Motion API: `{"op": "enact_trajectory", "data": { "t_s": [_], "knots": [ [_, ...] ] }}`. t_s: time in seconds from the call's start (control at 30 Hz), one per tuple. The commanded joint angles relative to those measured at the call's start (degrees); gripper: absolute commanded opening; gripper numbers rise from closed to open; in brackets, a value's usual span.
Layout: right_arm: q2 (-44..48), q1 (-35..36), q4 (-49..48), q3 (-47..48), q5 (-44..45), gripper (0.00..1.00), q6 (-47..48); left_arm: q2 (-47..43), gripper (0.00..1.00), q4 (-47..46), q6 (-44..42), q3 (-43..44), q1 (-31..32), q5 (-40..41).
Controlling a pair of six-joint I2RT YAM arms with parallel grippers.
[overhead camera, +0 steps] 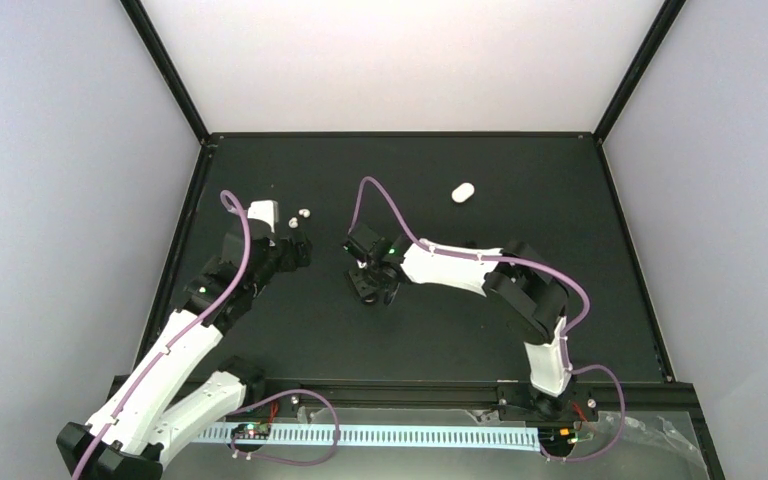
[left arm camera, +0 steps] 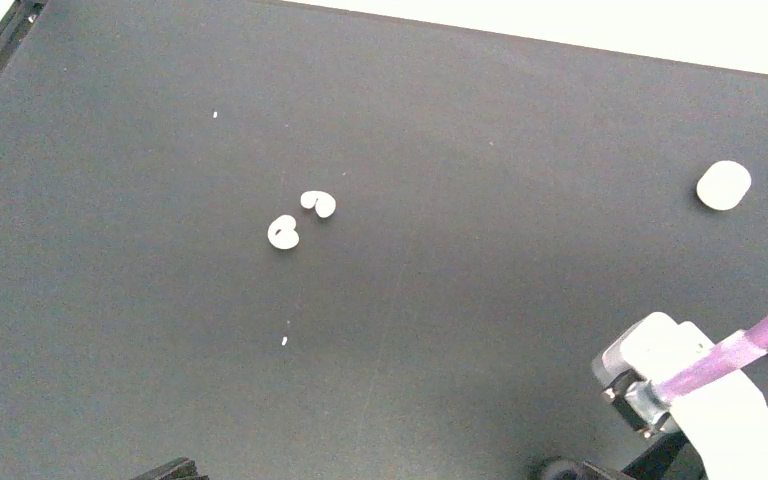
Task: Insert the wireless bluetooth earbuds into the charging case
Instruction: Pick up the charging case at the center of the board.
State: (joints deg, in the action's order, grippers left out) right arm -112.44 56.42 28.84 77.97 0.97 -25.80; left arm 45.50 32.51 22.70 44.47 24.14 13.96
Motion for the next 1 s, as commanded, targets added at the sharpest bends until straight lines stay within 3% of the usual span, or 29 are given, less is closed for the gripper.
{"op": "enact_trajectory", "data": {
  "t_s": [0.0, 0.47, 0.77, 0.97],
  "knots": [
    [-1.7, 0.7, 2.3, 2.1, 1.9, 0.6, 1.1, 0.0, 0.99, -0.6, -0.9, 0.3, 0.3, 0.5],
    [-3.8, 1.5, 3.1, 2.2, 4.4, 0.53, 3.8, 0.5, 0.99, -0.5, -1.1, 0.4, 0.3, 0.5],
    [-1.5, 2.0, 4.5, -0.6, 7.6, 0.5, 10.8, 1.2, 0.99, -0.9, -1.3, 0.4, 0.3, -0.1],
    [-0.3, 2.0, 2.8, -1.2, 2.3, 0.53, 13.6, 2.3, 0.99, -1.2, -1.3, 0.8, 0.2, -1.6]
  ]
}}
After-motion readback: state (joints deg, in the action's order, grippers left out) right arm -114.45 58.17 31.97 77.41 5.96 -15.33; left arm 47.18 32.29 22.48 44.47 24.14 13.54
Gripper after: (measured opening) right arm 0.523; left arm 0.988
